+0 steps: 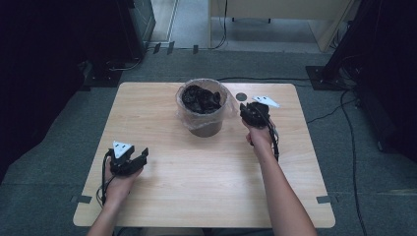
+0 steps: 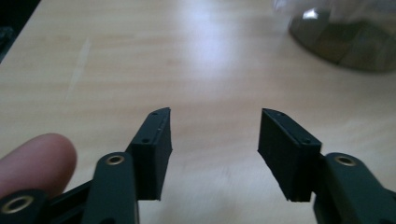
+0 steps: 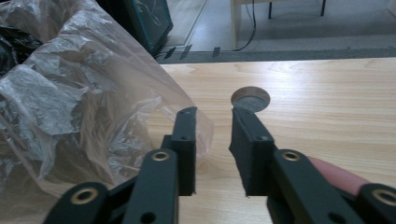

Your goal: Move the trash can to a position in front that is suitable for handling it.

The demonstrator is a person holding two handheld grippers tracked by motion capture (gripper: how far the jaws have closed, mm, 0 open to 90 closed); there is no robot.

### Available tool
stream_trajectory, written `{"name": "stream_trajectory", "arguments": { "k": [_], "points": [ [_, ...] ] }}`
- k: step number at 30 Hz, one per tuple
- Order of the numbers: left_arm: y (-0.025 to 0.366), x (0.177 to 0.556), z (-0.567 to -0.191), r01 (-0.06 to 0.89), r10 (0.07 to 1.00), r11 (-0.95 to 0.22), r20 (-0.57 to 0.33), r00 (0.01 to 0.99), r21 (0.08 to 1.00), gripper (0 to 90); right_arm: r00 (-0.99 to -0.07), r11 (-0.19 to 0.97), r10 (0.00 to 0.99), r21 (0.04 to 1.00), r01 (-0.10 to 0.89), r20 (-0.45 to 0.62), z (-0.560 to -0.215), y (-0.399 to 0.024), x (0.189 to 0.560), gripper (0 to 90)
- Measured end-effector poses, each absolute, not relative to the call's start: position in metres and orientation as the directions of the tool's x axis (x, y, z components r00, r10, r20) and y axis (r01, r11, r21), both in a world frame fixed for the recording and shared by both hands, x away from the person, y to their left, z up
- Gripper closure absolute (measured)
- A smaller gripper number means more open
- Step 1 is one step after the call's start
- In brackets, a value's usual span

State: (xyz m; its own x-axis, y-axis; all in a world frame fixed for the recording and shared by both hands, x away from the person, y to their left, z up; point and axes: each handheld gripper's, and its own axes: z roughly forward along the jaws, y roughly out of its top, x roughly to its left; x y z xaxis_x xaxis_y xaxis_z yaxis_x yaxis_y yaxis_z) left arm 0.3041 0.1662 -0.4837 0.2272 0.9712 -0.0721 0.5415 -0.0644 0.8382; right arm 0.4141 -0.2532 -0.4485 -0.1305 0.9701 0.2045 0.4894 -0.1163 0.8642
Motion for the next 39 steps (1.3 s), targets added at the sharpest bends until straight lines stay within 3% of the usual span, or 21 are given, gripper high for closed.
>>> {"name": "stream_trajectory", "arguments": {
  "k": [6,19,25,32,39],
  "points": [
    [0.142,0.335,-0.466,0.481,0.975,-0.041,-0.071,0.212,0.876,58.8,-0.157,-0.108,0.965,0.868,0.485,0.208,-0.445,-0.25,0.415,76.6],
    [0.09,0.409,-0.454,0.451,0.975,0.001,-0.101,0.197,0.893,76.5,-0.158,-0.111,0.966,0.881,0.459,0.204,-0.445,-0.241,0.429,80.7],
    [0.07,0.435,-0.457,0.476,0.976,0.042,-0.138,0.169,0.878,76.3,-0.143,-0.097,0.972,0.878,0.469,0.184,-0.45,-0.232,0.435,77.3],
    [0.051,0.454,-0.455,0.474,0.985,0.04,-0.115,0.132,0.879,86.4,-0.172,-0.064,0.97,0.868,0.492,0.17,-0.451,-0.228,0.444,79.3],
    [0.044,0.461,-0.456,0.484,0.969,0.042,-0.154,0.194,0.874,90.0,-0.194,-0.021,0.972,0.868,0.496,0.135,-0.455,-0.216,0.452,80.0]
  ]
}}
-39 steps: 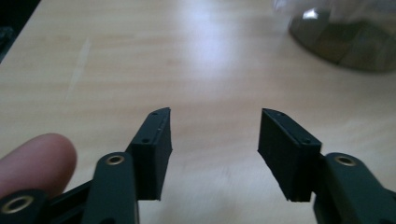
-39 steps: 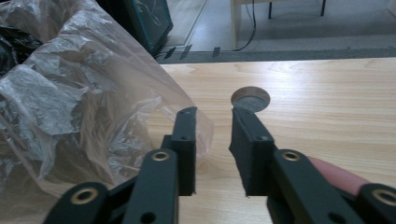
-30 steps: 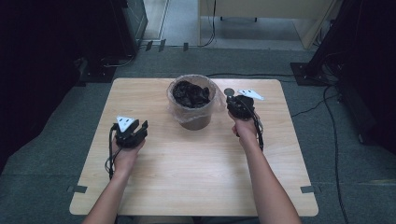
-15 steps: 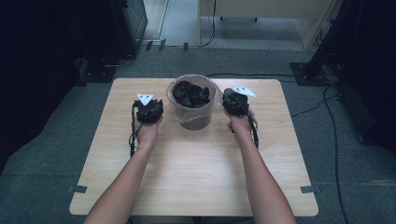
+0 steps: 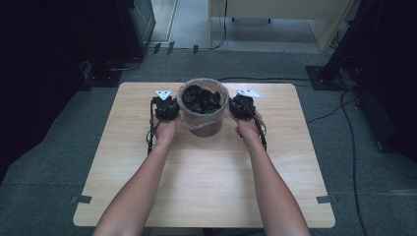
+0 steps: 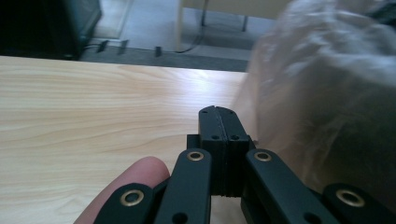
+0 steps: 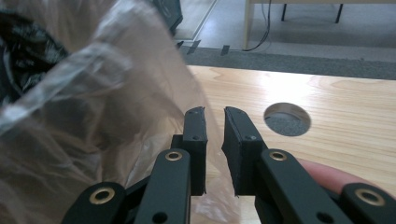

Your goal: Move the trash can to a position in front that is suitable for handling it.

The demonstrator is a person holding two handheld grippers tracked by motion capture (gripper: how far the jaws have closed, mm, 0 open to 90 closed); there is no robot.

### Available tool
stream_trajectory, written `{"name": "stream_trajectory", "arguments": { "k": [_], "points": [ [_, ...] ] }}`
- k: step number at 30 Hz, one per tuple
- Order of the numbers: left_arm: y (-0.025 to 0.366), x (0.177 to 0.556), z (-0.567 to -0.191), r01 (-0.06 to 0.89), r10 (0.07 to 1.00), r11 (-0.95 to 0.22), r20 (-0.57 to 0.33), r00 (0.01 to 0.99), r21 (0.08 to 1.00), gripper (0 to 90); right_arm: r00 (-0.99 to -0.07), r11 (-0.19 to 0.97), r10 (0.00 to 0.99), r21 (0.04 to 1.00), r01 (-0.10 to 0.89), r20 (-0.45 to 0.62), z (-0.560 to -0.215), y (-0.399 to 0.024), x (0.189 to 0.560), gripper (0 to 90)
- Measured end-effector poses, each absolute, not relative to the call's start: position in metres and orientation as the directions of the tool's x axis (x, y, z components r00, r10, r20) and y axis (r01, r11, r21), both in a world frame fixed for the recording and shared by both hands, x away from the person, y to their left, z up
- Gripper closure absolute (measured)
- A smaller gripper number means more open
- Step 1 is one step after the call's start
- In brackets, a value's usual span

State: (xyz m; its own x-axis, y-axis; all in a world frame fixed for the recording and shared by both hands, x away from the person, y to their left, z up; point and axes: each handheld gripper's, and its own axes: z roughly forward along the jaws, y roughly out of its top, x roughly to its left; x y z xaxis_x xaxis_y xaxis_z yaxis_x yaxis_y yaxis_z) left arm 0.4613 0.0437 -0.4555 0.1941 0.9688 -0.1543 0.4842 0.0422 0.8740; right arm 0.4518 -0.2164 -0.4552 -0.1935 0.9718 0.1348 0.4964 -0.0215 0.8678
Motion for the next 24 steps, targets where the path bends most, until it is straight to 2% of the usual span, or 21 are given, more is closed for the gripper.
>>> {"name": "stream_trajectory", "arguments": {
  "k": [2,6,8,15,24],
  "points": [
    [0.041,0.461,-0.456,0.48,0.963,0.038,-0.16,0.216,0.876,90.0,-0.207,-0.004,0.971,0.871,0.491,0.122,-0.457,-0.212,0.452,80.0],
    [0.041,0.461,-0.458,0.501,0.946,0.067,-0.214,0.243,0.863,90.0,-0.22,-0.029,0.963,0.873,0.487,0.155,-0.458,-0.21,0.452,86.1],
    [0.04,0.46,-0.458,0.499,0.947,0.054,-0.203,0.249,0.865,90.0,-0.225,-0.042,0.959,0.872,0.488,0.172,-0.459,-0.211,0.452,90.0],
    [0.044,0.456,-0.457,0.501,0.943,0.039,-0.197,0.266,0.865,90.0,-0.27,-0.028,0.946,0.877,0.48,0.178,-0.46,-0.214,0.446,90.0],
    [0.048,0.443,-0.457,0.498,0.942,0.014,-0.179,0.285,0.867,90.0,-0.269,-0.029,0.947,0.878,0.478,0.178,-0.461,-0.21,0.432,90.0]
  ]
}}
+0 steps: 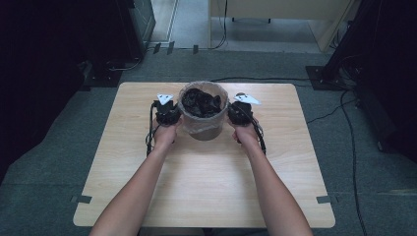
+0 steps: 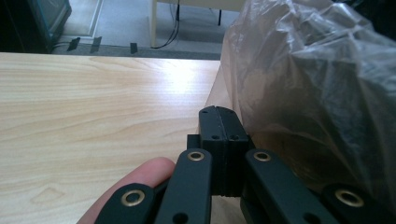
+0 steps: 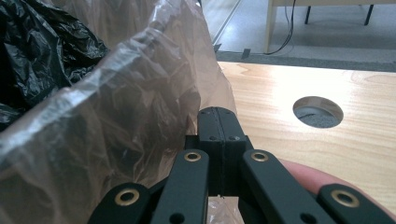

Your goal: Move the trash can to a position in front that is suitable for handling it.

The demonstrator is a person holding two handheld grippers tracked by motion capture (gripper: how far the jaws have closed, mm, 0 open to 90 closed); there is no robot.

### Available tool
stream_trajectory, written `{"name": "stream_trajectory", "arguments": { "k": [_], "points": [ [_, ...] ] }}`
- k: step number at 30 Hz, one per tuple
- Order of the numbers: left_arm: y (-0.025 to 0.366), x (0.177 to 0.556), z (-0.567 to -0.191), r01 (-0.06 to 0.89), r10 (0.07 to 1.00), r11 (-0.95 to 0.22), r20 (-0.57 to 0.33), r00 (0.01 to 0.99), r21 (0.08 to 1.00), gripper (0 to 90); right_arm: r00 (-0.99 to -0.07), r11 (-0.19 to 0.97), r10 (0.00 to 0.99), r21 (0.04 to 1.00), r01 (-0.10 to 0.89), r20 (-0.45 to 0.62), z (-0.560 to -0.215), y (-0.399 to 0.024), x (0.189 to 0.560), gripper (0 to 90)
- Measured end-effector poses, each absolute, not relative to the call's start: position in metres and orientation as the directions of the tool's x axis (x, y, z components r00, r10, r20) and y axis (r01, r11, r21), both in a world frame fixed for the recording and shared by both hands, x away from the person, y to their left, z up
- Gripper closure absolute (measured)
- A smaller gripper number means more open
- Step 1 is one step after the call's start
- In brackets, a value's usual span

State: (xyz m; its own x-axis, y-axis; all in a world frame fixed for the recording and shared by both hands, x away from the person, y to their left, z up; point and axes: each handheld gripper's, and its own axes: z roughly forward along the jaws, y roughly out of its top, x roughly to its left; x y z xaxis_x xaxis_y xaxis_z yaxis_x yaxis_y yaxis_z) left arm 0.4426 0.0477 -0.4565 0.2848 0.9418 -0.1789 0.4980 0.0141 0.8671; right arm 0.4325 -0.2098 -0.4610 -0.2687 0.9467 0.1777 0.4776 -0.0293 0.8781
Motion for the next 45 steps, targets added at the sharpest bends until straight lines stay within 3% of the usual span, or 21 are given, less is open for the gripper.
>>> {"name": "stream_trajectory", "arguments": {
  "k": [16,20,45],
  "points": [
    [0.051,0.394,-0.458,0.472,0.938,-0.038,-0.132,0.32,0.881,90.0,-0.276,-0.02,0.947,0.885,0.465,0.166,-0.462,-0.207,0.386,90.0],
    [0.049,0.381,-0.458,0.469,0.937,-0.057,-0.115,0.329,0.881,90.0,-0.263,0.036,0.961,0.899,0.437,0.089,-0.462,-0.204,0.37,90.0],
    [0.052,0.299,-0.459,0.443,0.922,-0.078,-0.105,0.373,0.893,90.0,-0.259,-0.014,0.956,0.901,0.433,0.14,-0.466,-0.207,0.277,90.0]
  ]
}}
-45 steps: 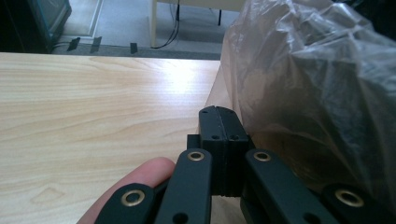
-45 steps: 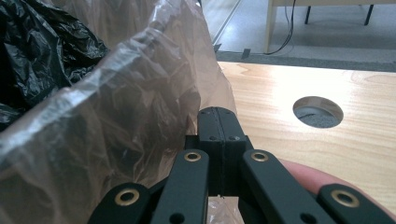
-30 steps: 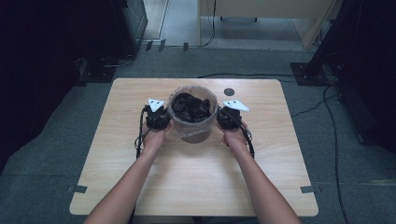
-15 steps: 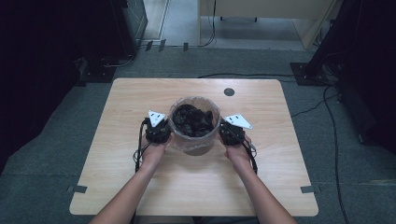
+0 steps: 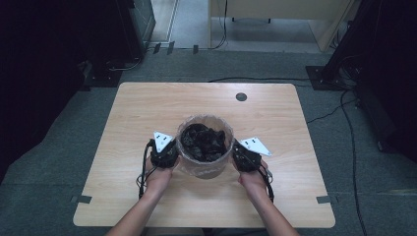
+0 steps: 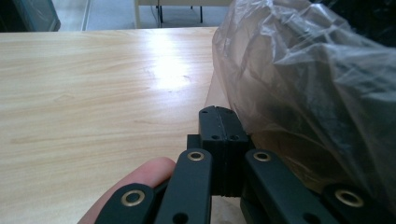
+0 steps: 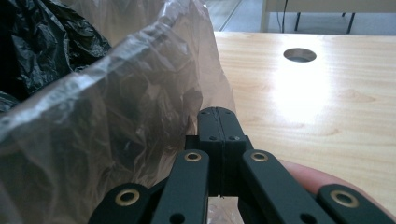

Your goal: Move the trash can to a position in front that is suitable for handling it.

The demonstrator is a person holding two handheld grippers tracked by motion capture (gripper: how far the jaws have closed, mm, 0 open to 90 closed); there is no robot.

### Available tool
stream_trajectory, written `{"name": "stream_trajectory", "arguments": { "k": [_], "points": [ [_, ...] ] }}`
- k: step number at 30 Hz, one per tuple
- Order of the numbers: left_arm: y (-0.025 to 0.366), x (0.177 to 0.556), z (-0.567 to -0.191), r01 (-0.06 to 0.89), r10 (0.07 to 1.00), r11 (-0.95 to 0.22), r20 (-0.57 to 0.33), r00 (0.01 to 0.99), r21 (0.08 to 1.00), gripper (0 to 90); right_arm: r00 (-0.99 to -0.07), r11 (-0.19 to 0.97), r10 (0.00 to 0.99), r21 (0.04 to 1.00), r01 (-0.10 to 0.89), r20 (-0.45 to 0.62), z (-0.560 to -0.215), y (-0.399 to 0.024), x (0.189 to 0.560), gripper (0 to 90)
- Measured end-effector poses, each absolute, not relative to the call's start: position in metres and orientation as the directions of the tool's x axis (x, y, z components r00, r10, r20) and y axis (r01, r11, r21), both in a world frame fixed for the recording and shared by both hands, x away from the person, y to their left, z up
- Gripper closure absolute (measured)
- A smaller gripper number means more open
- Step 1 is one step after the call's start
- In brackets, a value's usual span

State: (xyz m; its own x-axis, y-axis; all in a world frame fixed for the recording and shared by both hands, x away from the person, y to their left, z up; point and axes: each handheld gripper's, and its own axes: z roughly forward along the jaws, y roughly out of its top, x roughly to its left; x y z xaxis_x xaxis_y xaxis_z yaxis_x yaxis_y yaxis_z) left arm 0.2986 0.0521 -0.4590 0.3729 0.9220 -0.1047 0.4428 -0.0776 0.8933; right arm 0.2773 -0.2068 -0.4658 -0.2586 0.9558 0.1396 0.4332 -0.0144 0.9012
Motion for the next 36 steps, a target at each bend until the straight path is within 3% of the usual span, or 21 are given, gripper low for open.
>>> {"name": "stream_trajectory", "arguments": {
  "k": [8,10,15,19,25,30,36],
  "points": [
    [0.055,0.285,-0.459,0.42,0.917,-0.091,-0.089,0.388,0.903,90.0,-0.26,-0.02,0.955,0.902,0.431,0.146,-0.465,-0.207,0.26,90.0],
    [0.06,0.283,-0.456,0.408,0.92,-0.075,-0.095,0.381,0.91,81.5,-0.262,-0.027,0.954,0.907,0.42,0.149,-0.462,-0.208,0.257,89.5],
    [0.075,0.277,-0.448,0.389,0.916,-0.065,-0.1,0.389,0.919,62.4,-0.256,-0.026,0.958,0.932,0.361,0.126,-0.454,-0.219,0.254,70.3],
    [0.09,0.273,-0.448,0.391,0.928,-0.064,-0.09,0.362,0.918,43.2,-0.224,-0.05,0.965,0.934,0.354,0.136,-0.452,-0.234,0.251,47.8],
    [0.118,0.268,-0.456,0.441,0.932,-0.043,-0.123,0.34,0.896,20.9,-0.211,-0.066,0.966,0.933,0.354,0.148,-0.452,-0.264,0.243,31.8],
    [0.142,0.263,-0.468,0.485,0.941,-0.063,-0.11,0.32,0.872,11.0,-0.205,-0.052,0.97,0.932,0.359,0.133,-0.456,-0.288,0.234,25.5],
    [0.171,0.256,-0.478,0.505,0.96,-0.061,-0.089,0.267,0.861,10.6,-0.196,-0.016,0.974,0.904,0.428,0.11,-0.472,-0.319,0.225,14.8]
  ]
}}
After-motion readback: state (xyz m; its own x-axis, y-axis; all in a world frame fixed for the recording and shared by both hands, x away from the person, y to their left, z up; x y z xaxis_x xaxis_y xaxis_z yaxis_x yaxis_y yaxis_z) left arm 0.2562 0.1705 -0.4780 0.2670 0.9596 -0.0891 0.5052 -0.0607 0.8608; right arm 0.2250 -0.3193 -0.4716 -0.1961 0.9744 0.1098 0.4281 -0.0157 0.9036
